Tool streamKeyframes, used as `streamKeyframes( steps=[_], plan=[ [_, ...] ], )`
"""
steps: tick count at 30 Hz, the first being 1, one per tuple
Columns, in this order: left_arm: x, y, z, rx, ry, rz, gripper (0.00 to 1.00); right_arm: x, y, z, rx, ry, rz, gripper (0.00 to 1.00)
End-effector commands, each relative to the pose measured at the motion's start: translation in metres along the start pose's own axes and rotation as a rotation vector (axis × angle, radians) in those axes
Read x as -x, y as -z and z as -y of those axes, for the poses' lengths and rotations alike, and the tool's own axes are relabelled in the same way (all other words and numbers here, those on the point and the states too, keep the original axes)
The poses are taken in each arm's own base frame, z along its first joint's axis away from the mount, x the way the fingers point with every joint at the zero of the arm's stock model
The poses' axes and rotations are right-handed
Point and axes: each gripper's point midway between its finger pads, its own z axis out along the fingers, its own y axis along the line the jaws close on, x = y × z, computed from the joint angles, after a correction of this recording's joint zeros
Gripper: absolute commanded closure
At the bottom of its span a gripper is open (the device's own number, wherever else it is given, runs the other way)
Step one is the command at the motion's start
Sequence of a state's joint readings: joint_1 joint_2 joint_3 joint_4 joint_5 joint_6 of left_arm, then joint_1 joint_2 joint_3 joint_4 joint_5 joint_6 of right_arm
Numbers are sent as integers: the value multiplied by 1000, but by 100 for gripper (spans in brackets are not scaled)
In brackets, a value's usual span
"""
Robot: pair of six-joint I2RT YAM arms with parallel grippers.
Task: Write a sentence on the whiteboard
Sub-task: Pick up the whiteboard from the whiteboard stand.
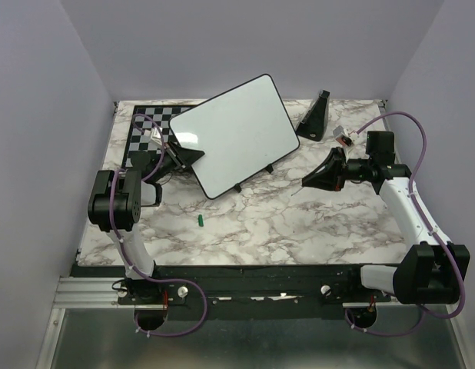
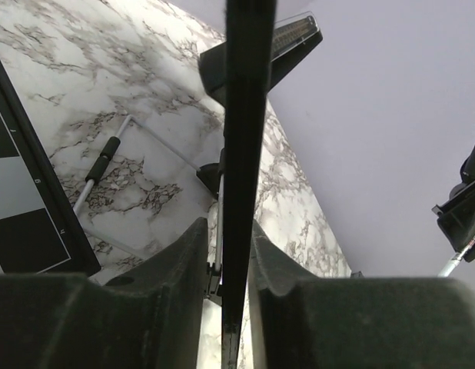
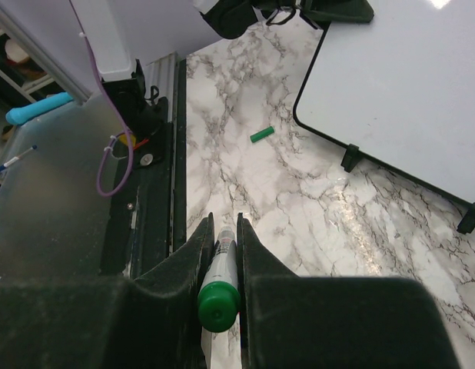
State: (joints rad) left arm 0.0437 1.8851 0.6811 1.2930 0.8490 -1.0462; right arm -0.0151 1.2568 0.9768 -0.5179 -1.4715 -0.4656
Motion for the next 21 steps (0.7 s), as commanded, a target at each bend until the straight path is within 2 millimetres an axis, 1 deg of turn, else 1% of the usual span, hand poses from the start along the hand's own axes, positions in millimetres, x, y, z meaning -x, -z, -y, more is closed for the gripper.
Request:
streamKeyframes(
  steps=[1, 2, 5, 9, 11, 15, 16, 21],
  plan=[
    [9, -6, 11, -64, -93, 43, 71, 10, 1, -3, 25, 31, 17, 99],
    [8, -5, 12, -67, -88, 41, 81, 10, 1, -3, 25, 31, 17, 99],
    [10, -5, 17, -86, -83, 47, 100, 10, 1, -3, 25, 31, 17, 99],
    [16, -5, 28, -117, -84, 68, 100, 10, 1, -3, 23, 30, 17, 99],
    [24, -6, 35, -132, -90, 84, 100, 10, 1, -3, 25, 33, 17, 99],
    [42, -9, 56, -179, -90, 120, 100, 10, 1, -3, 23, 33, 17, 99],
    [50, -9, 67, -199, -99, 132, 100, 11, 1, -4, 23, 36, 17, 99],
    [70, -12, 91, -209, -131, 150, 100, 12, 1, -5, 25, 39, 17, 99]
  ],
)
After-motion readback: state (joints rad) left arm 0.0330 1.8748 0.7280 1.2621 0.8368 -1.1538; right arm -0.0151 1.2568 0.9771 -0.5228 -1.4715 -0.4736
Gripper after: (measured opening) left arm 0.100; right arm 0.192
